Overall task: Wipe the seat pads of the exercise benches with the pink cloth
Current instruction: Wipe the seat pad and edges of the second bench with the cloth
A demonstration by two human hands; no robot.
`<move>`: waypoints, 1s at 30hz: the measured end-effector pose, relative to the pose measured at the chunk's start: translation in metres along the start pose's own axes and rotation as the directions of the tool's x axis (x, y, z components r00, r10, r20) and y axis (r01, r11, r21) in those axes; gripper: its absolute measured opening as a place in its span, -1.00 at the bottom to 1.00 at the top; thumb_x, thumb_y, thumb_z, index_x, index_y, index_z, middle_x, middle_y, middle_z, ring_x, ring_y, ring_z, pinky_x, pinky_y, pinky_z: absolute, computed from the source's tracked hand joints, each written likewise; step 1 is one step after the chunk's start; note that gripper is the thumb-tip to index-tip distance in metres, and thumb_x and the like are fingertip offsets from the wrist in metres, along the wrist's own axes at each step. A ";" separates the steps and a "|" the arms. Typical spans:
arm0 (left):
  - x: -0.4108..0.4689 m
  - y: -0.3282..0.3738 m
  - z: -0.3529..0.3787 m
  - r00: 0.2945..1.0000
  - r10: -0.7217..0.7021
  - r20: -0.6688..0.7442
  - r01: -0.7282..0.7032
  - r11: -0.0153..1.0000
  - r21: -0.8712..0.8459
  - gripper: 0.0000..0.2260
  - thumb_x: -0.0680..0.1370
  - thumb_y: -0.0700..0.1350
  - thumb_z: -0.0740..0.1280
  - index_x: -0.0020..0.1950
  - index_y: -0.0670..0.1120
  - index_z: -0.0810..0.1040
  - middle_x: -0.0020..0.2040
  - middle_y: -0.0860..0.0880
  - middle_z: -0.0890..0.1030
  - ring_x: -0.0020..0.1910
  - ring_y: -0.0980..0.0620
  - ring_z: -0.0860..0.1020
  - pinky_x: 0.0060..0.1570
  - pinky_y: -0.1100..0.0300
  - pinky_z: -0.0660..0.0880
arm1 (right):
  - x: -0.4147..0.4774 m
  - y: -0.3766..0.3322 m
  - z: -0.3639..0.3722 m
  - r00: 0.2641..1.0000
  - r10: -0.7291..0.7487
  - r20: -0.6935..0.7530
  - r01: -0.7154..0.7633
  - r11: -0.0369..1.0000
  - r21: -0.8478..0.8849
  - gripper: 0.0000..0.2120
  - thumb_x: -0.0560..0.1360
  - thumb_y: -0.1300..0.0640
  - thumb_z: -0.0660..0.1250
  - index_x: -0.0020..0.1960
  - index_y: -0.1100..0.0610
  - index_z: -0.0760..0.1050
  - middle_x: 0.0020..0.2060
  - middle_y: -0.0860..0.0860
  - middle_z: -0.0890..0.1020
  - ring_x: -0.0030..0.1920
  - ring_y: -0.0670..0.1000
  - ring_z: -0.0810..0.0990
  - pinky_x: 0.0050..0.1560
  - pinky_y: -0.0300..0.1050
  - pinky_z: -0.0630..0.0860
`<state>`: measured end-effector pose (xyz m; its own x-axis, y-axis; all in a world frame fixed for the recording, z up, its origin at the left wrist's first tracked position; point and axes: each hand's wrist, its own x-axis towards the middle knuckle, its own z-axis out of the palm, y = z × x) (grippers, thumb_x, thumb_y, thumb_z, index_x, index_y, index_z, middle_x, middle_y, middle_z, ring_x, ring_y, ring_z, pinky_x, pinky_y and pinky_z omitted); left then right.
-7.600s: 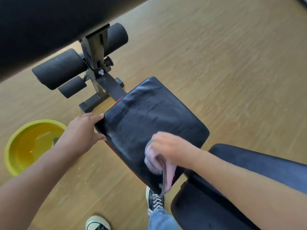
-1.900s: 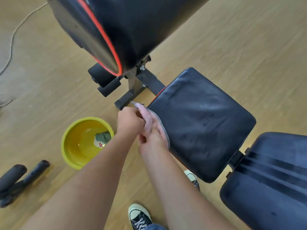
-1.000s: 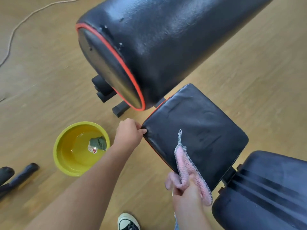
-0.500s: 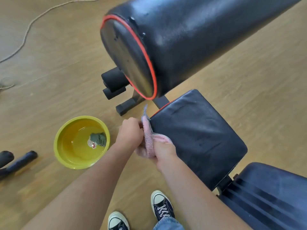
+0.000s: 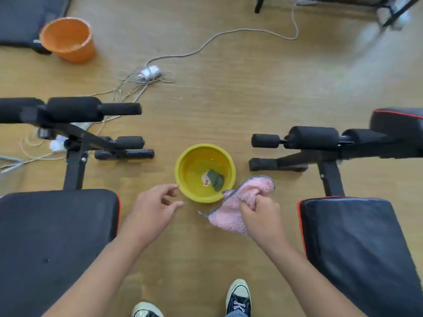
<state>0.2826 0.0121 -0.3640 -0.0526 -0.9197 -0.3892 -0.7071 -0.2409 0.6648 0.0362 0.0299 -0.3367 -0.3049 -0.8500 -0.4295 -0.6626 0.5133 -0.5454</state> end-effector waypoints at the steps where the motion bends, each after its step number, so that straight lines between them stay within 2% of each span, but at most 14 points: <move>1: -0.010 -0.019 -0.022 1.000 -0.023 -0.020 0.023 1.000 0.008 -0.59 0.51 -0.01 0.48 0.35 0.07 0.57 0.06 0.18 0.64 -0.02 0.21 0.62 0.02 0.22 0.58 | -0.002 -0.022 0.018 0.998 -0.044 0.048 0.045 0.999 -0.026 -0.53 0.52 0.26 0.29 -0.48 0.09 0.16 -0.53 -0.03 0.30 -0.46 0.00 0.27 -0.51 -0.18 0.21; 4: -0.041 -0.077 -0.082 0.991 -0.098 -0.092 0.100 0.995 0.019 -0.56 0.49 0.05 0.48 0.36 0.14 0.53 0.09 0.23 0.62 0.04 0.22 0.60 0.11 0.11 0.59 | -0.016 -0.087 0.071 0.963 -0.213 0.163 0.222 0.974 -0.038 -0.57 0.50 0.33 0.24 -0.45 0.10 0.15 -0.53 -0.03 0.29 -0.45 0.00 0.24 -0.49 -0.26 0.27; 6: -0.062 -0.114 -0.118 0.975 -0.158 -0.156 0.165 0.986 0.030 -0.58 0.47 0.05 0.49 0.32 0.17 0.55 0.08 0.23 0.62 0.04 0.22 0.60 0.13 0.09 0.57 | -0.028 -0.128 0.107 0.918 -0.362 0.160 0.368 0.930 -0.009 -0.55 0.47 0.38 0.25 -0.44 0.04 0.13 -0.54 -0.05 0.24 -0.44 -0.01 0.21 -0.47 -0.19 0.16; 9: -0.091 -0.171 -0.161 0.935 -0.251 -0.250 0.267 0.963 0.032 -0.58 0.43 0.05 0.52 0.28 0.17 0.57 0.04 0.23 0.63 -0.02 0.19 0.62 0.10 0.06 0.58 | -0.045 -0.183 0.154 0.838 -0.538 0.096 0.533 0.843 0.072 -0.53 0.50 0.36 0.28 -0.44 -0.05 0.25 -0.52 -0.06 0.30 -0.43 -0.11 0.34 -0.43 -0.27 0.21; 12: -0.121 -0.225 -0.191 0.891 -0.349 -0.290 0.360 0.933 -0.018 -0.55 0.41 -0.02 0.55 0.29 0.07 0.59 0.03 0.14 0.65 -0.08 0.09 0.63 0.04 0.14 0.53 | -0.063 -0.223 0.202 0.758 -0.649 0.065 0.644 0.760 0.089 -0.72 0.51 0.32 0.35 -0.23 0.00 0.66 -0.35 0.00 0.49 -0.33 -0.14 0.38 -0.33 -0.37 0.27; 15: -0.150 -0.275 -0.218 0.825 -0.475 -0.307 0.475 0.876 -0.079 -0.47 0.38 -0.07 0.59 0.34 -0.01 0.57 0.11 0.05 0.64 -0.08 0.02 0.63 -0.02 0.18 0.48 | -0.077 -0.235 0.261 0.732 -0.670 0.123 0.669 0.741 0.055 -0.76 0.53 0.32 0.30 0.06 0.19 0.72 -0.01 0.12 0.60 0.00 0.00 0.51 -0.07 -0.52 0.29; 17: -0.166 -0.306 -0.230 0.780 -0.564 -0.272 0.571 0.819 -0.061 -0.37 0.34 -0.06 0.62 0.38 -0.06 0.54 0.22 -0.01 0.63 0.03 -0.06 0.64 0.03 0.07 0.55 | -0.086 -0.221 0.300 0.693 -0.672 0.263 0.709 0.700 -0.080 -0.70 0.57 0.15 0.21 0.06 0.24 0.68 0.18 0.14 0.51 0.18 0.12 0.45 0.13 -0.27 0.31; 19: -0.179 -0.332 -0.236 0.739 -0.645 -0.194 0.660 0.751 0.019 -0.28 0.30 -0.01 0.65 0.41 -0.12 0.53 0.30 -0.07 0.62 0.18 -0.10 0.62 0.13 0.04 0.54 | -0.096 -0.199 0.326 0.653 -0.658 0.373 0.756 0.593 -0.278 -0.59 0.60 -0.03 0.08 0.03 0.18 0.62 0.31 0.12 0.42 0.18 0.16 0.34 0.16 -0.03 0.33; 20: -0.184 -0.343 -0.236 0.718 -0.680 -0.147 0.692 0.719 0.059 -0.26 0.29 0.02 0.65 0.41 -0.14 0.53 0.32 -0.08 0.61 0.25 -0.10 0.59 0.19 0.06 0.50 | -0.100 -0.192 0.332 0.646 -0.678 0.351 0.761 0.540 -0.359 -0.61 0.61 -0.06 0.06 0.03 0.13 0.60 0.31 0.12 0.43 0.15 0.18 0.35 0.12 0.02 0.35; 22: -0.190 -0.359 -0.234 0.700 -0.711 -0.060 0.714 0.696 0.079 -0.28 0.28 0.07 0.66 0.38 -0.13 0.57 0.31 -0.08 0.63 0.29 -0.08 0.57 0.25 0.10 0.46 | -0.096 -0.187 0.332 0.596 -0.739 0.313 0.790 0.470 -0.394 -0.75 0.64 0.04 0.19 -0.05 0.11 0.60 0.13 0.18 0.57 0.06 0.23 0.42 0.02 0.04 0.40; 24: -0.193 -0.370 -0.227 0.702 -0.712 0.016 0.711 0.702 0.049 -0.35 0.27 0.05 0.67 0.30 -0.11 0.63 0.22 -0.06 0.68 0.21 -0.06 0.61 0.21 0.12 0.50 | -0.088 -0.187 0.330 0.631 -0.734 0.252 0.764 0.530 -0.368 -0.78 0.58 0.24 0.34 -0.23 0.23 0.60 -0.12 0.17 0.57 -0.04 0.23 0.45 -0.12 -0.04 0.34; 27: -0.194 -0.381 -0.213 0.726 -0.686 0.057 0.685 0.728 0.026 -0.65 0.27 -0.01 0.66 0.01 -0.05 0.76 -0.12 0.00 0.73 -0.10 -0.01 0.66 -0.05 0.15 0.56 | -0.109 -0.186 0.337 0.668 -0.709 0.225 0.741 0.606 -0.291 -0.74 0.52 0.28 0.38 -0.34 0.24 0.47 -0.30 0.05 0.41 -0.20 0.08 0.40 -0.26 -0.12 0.13; 29: -0.194 -0.388 -0.207 0.725 -0.687 0.038 0.688 0.726 -0.008 -0.85 0.26 -0.05 0.66 -0.29 -0.04 0.74 -0.39 0.03 0.64 -0.34 -0.01 0.57 -0.21 0.12 0.57 | -0.143 -0.166 0.355 0.584 -0.738 0.338 0.804 0.584 -0.113 -0.76 0.48 0.31 0.41 -0.28 0.15 0.42 -0.28 0.01 0.39 -0.26 -0.05 0.38 -0.29 -0.22 0.29; 30: -0.193 -0.391 -0.206 0.716 -0.697 0.041 0.699 0.715 -0.031 -0.83 0.26 -0.07 0.65 -0.39 -0.05 0.69 -0.46 0.02 0.59 -0.41 0.00 0.52 -0.27 0.14 0.55 | -0.159 -0.151 0.362 0.512 -0.756 0.408 0.835 0.549 -0.030 -0.75 0.47 0.34 0.43 -0.24 0.11 0.42 -0.25 0.01 0.41 -0.25 -0.05 0.37 -0.32 -0.24 0.38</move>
<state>0.7143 0.2202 -0.4173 0.4264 -0.4773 -0.7684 -0.5203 -0.8243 0.2232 0.4321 0.1301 -0.4468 0.6237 -0.7751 -0.1011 -0.6393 -0.4314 -0.6366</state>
